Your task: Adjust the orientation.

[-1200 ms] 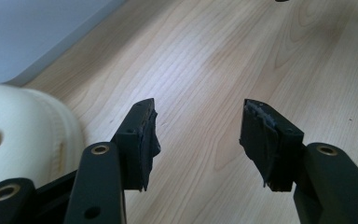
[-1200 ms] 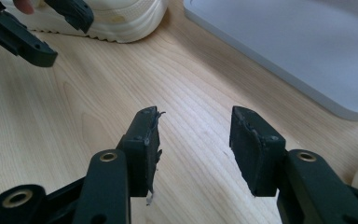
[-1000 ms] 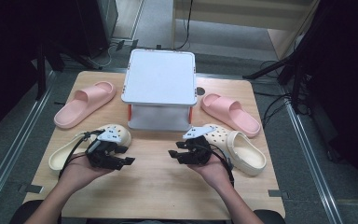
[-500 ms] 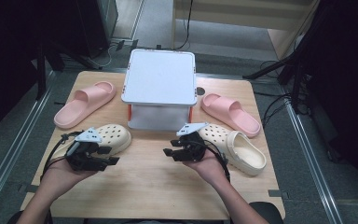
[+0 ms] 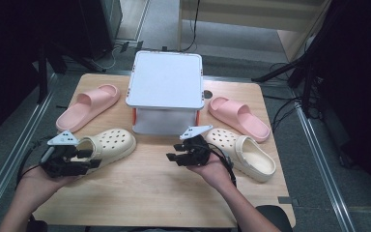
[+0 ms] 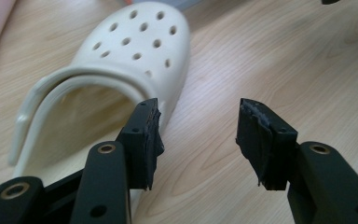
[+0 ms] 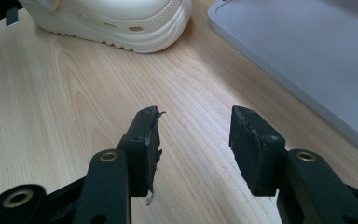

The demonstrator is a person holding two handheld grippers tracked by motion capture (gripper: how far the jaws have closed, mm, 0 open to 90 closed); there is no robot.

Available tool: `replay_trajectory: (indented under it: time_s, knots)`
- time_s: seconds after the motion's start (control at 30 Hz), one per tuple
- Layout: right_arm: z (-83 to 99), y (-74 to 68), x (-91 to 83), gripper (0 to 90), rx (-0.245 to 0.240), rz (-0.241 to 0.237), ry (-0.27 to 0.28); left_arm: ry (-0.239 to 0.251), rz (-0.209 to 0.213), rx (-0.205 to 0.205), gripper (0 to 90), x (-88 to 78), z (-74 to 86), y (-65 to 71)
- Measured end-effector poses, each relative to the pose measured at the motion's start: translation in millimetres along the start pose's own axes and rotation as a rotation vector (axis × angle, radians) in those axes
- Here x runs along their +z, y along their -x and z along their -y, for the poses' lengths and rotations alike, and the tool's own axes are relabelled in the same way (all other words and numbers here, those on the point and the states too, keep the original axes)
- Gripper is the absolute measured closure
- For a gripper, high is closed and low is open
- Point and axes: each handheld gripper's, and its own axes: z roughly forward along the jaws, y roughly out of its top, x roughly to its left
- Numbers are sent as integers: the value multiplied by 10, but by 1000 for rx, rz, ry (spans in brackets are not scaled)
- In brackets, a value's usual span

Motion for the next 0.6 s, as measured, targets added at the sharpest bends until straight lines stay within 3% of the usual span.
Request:
replay_trajectory:
  time_s: [0.13, 0.3, 0.57, 0.6]
  knots:
    - [-13, -2, 19, 535, -2, -2, -3, -21, -32, -11, 494, 32, 53, -74]
    - [-21, -15, 41, 534, -5, -4, -11, -55, -3, -33, 546, 223, 106, -184]
    - [-19, -20, 54, 535, -4, -3, -22, -58, 2, -2, 715, 397, 57, -241]
    - [-19, -25, 60, 535, -1, -5, -26, -50, 17, 0, 730, 405, 55, -260]
